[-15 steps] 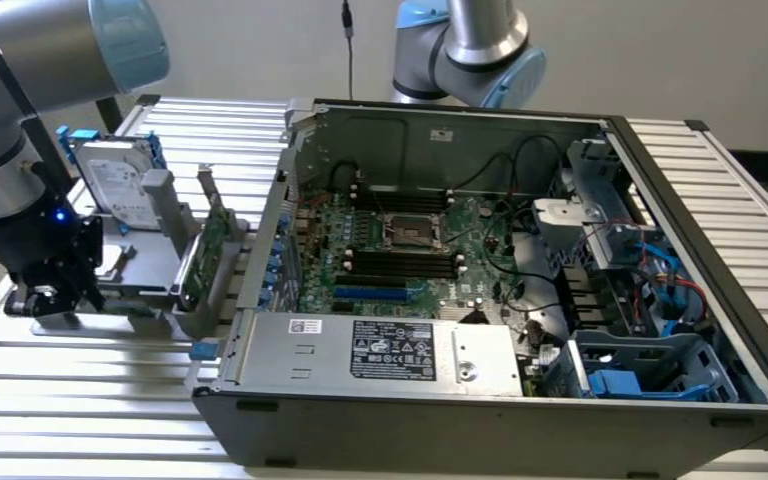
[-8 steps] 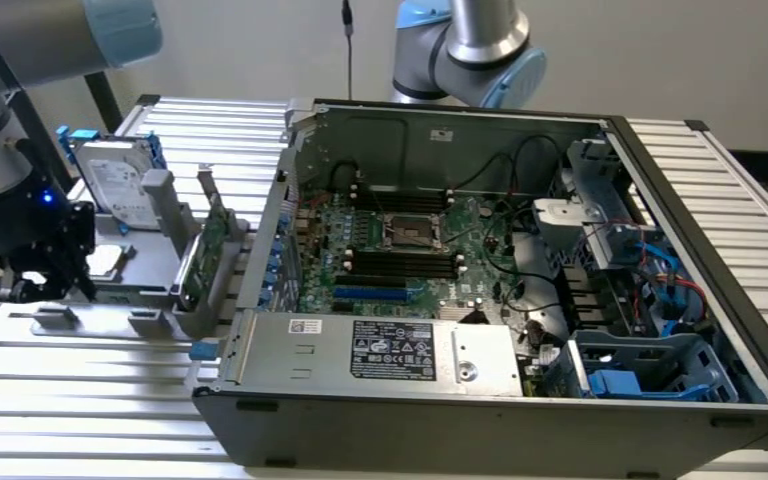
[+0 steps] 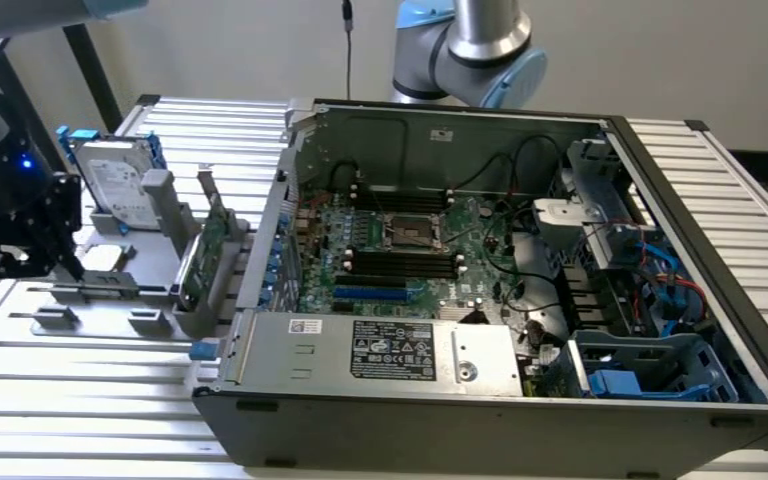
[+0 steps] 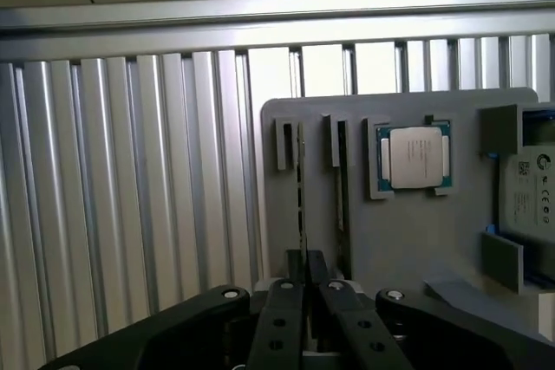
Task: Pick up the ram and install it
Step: 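Pick up the ram and move it above insertion slot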
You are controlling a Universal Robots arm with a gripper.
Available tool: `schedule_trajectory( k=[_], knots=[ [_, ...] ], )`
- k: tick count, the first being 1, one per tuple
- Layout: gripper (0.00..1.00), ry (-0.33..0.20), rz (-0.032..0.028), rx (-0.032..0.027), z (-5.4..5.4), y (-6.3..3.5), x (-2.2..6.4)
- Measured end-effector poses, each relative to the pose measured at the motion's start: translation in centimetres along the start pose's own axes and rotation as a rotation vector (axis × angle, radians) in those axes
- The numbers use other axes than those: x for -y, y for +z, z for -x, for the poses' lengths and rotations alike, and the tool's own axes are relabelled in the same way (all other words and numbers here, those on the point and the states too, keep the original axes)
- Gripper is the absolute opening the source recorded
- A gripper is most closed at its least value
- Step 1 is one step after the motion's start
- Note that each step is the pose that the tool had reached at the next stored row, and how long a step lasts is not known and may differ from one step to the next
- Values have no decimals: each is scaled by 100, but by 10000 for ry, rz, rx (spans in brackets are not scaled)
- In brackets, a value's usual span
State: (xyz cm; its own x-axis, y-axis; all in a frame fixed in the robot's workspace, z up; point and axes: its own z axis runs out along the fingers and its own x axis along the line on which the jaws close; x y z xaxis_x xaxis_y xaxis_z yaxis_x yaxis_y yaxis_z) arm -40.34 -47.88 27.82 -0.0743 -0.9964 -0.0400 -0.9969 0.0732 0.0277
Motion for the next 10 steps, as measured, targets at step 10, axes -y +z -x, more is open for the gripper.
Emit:
schedule_trajectory(
  k=[10],
  knots=[
    [13, -140, 21, 95, 40, -458, 285]
  ],
)
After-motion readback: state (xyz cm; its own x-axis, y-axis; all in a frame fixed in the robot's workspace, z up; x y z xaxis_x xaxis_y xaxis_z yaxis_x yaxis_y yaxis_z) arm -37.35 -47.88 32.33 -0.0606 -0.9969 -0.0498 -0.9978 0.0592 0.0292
